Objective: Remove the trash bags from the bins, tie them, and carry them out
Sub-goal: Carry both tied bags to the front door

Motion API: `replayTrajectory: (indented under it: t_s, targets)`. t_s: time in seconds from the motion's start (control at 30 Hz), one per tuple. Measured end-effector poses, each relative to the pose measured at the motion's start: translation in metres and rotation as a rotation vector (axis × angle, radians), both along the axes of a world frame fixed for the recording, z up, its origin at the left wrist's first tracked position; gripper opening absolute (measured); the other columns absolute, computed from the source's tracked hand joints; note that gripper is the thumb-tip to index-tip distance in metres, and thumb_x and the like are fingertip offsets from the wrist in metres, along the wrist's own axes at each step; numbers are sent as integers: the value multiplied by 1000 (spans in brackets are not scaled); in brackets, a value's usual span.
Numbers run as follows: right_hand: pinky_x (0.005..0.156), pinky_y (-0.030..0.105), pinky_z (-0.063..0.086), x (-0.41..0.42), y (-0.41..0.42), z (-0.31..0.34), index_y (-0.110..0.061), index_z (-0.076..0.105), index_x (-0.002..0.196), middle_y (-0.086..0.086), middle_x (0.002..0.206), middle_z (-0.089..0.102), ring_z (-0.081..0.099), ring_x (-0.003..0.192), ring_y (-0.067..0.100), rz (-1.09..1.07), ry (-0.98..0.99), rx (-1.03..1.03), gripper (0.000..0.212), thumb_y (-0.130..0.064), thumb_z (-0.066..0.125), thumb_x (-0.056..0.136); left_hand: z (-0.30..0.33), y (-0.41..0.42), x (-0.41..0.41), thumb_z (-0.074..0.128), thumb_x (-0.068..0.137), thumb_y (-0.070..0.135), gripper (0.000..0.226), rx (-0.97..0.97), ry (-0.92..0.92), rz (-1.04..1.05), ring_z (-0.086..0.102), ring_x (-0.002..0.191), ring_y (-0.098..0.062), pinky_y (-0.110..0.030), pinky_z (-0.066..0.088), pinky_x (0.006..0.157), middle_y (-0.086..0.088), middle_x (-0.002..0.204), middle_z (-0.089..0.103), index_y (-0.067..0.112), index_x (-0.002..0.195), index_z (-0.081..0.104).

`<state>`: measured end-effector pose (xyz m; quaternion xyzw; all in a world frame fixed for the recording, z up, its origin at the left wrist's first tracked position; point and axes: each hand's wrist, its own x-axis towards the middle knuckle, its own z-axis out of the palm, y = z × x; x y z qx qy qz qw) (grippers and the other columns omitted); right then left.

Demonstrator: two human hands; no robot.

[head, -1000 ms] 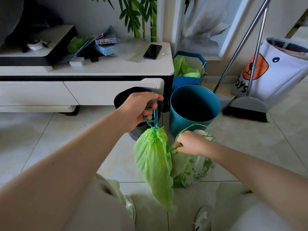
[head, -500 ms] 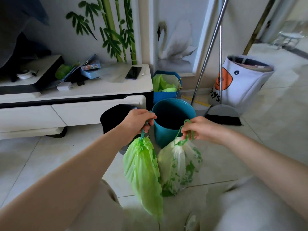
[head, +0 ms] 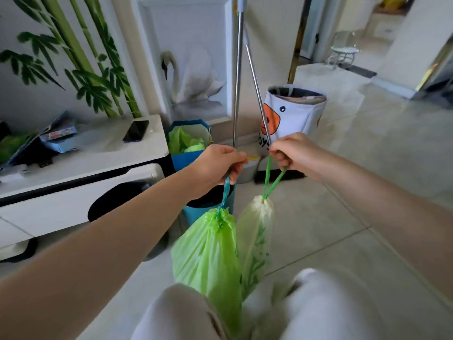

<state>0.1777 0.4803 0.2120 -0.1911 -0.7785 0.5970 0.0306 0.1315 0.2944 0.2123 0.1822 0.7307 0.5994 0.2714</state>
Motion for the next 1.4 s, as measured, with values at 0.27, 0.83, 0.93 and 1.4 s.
replayTrajectory:
  t_s: [0.27,0.83,0.93,1.4]
  targets:
    - [43,23,31,-23,75,11,4,63,77,15,63,43,36,48,17,-28,-1,227,15,-9,57,81,-4,105,-34,51,95,12,22,74,-38,-135,45,39,-12,-17,37,40,-3,52,53,2,79,61]
    - [60,28,37,38,276,162,-6,57,63,6,62,52,48,60,17,-153,-450,669,24,-18,59,84,148,330,-60,60,88,19,21,-296,419,-529,62,56,-3,-12,47,59,0,65,68,8,71,64]
    - [65,28,38,68,288,233,-9,50,58,8,62,52,49,62,21,-193,-459,748,30,-17,56,86,217,355,-42,58,88,20,23,-358,640,-615,50,59,-13,-14,35,51,4,62,56,11,66,59]
    - [76,36,48,230,296,469,-7,62,94,7,89,60,55,82,22,-537,-348,782,14,-12,49,94,455,422,67,55,91,19,24,-292,984,-706,50,65,-24,-29,21,54,-8,65,55,1,78,63]
